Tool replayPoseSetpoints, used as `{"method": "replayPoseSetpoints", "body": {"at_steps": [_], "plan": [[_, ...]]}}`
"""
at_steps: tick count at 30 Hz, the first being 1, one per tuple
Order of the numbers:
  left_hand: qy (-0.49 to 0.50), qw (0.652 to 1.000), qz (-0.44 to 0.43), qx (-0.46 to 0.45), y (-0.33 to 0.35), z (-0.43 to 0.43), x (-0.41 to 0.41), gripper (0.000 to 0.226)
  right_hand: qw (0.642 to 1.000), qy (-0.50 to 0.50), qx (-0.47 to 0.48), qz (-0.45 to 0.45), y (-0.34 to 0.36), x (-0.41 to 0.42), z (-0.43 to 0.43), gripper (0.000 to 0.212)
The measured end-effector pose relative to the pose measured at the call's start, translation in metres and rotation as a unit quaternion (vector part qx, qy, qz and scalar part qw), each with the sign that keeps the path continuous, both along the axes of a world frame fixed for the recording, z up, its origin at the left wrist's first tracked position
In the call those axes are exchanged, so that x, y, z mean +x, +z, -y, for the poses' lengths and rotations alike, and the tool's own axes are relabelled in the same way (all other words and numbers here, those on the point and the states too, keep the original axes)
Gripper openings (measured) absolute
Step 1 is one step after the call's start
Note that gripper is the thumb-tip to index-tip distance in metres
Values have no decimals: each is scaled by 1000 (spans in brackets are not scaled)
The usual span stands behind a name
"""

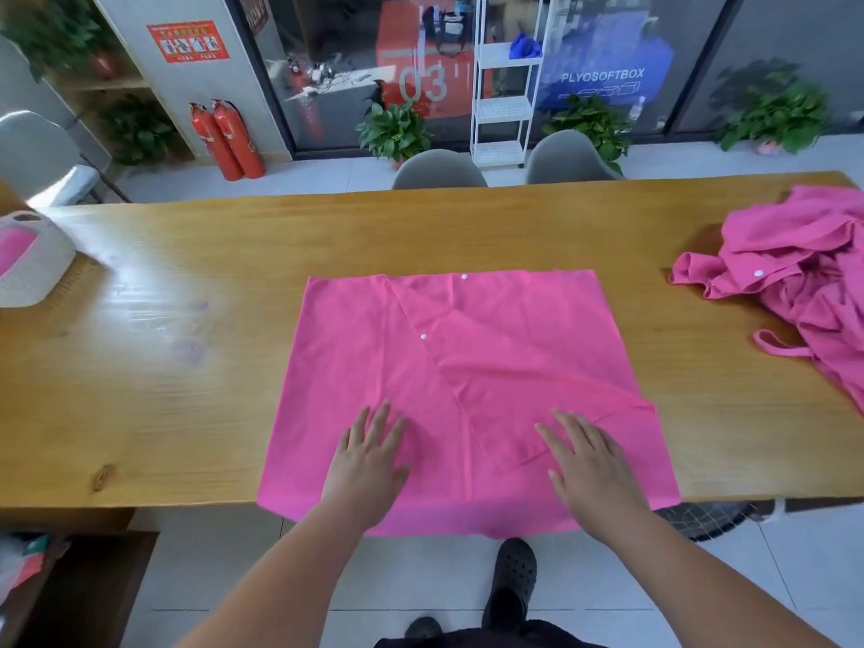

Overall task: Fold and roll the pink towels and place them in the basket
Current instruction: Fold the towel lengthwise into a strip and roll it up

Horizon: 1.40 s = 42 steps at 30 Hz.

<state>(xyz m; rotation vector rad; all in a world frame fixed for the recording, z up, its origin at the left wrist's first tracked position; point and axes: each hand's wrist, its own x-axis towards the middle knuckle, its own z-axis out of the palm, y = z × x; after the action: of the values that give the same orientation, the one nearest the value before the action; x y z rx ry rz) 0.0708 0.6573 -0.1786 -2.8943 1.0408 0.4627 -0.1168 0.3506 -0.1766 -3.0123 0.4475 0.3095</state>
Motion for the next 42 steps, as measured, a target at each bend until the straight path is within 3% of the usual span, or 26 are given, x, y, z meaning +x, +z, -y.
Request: {"method": "replayPoseSetpoints", "body": {"at_steps": [3, 11, 16, 20, 24, 28, 32, 36, 40, 42], "plan": [[-21, 1000, 9, 3, 2, 23, 7, 66, 999, 37, 12, -32, 0, 16, 19, 66], [-6, 999, -27, 42, -2, 62, 17, 74, 988, 153, 33, -8, -2, 41, 45, 32], [14, 999, -27, 27, -7, 73, 28, 76, 978, 196, 69, 7, -2, 56, 56, 22], [-4, 999, -26, 22, -7, 82, 59, 74, 978, 58, 198, 22, 15, 91, 80, 12], [-24, 999, -32, 20, -2, 92, 91, 76, 932, -176, 303, 92, 31, 128, 115, 8], [-28, 999, -36, -9, 1, 110, 127, 75, 893, -302, 305, 136, 38, 164, 155, 9], [-30, 999, -31, -11, 6, 132, 148, 73, 831, -442, 280, 188, 41, 177, 187, 23], [-13, 999, -40, -33, 12, 160, 168, 72, 827, -460, 292, 139, 29, 180, 206, 24], [31, 996, -62, -61, 13, 190, 186, 70, 850, -415, 311, 89, 21, 197, 225, 49], [39, 995, -69, -68, 9, 202, 196, 67, 859, -397, 313, 83, 16, 206, 235, 42]]}}
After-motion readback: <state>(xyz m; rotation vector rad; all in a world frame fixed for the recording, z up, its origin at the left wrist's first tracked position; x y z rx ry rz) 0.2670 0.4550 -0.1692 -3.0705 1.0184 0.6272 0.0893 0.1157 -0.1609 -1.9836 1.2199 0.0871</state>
